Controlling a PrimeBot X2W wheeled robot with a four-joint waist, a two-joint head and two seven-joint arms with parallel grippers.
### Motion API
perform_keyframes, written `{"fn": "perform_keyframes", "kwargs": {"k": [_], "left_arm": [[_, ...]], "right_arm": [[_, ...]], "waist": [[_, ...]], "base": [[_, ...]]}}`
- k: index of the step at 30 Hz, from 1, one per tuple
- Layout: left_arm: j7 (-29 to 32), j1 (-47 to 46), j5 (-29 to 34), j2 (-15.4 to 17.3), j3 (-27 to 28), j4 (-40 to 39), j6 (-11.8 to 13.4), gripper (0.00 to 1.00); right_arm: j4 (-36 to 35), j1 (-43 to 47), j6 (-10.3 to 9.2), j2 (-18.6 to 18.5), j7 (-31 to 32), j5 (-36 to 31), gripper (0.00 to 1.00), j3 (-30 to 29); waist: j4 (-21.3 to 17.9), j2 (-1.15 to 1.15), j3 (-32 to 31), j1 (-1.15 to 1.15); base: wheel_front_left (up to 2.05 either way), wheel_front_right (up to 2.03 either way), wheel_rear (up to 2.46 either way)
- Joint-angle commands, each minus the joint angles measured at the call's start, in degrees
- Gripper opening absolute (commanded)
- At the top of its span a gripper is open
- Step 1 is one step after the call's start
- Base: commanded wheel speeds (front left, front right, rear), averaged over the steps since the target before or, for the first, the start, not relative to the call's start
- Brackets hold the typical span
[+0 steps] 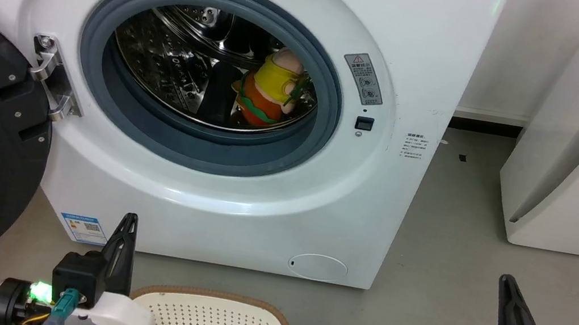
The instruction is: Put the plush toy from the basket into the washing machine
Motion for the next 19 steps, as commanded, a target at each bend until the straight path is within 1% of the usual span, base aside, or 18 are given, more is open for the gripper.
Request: {"fn": "perform_keyframes", "kwargs": {"k": [1, 19], "left_arm": [[0.3, 0.4, 0.1, -0.3, 0.2, -0.5, -0.1, 0.00], [2.4, 0.6, 0.1, -0.5, 0.3, -2.0, -0.3, 0.00]], "right_arm": [[0.3, -1.0, -0.02, 0.0, 0.3, -0.2, 0.00, 0.2], [0.6, -1.9, -0.03, 0.0, 2.5, -1.4, 0.00, 0.6]], "waist": [[0.0, 0.00, 0.0, 0.00], [-0.3, 0.00, 0.0, 0.00]], "base": [[0.00, 0.00, 0.00], [0.00, 0.00, 0.00]]}}
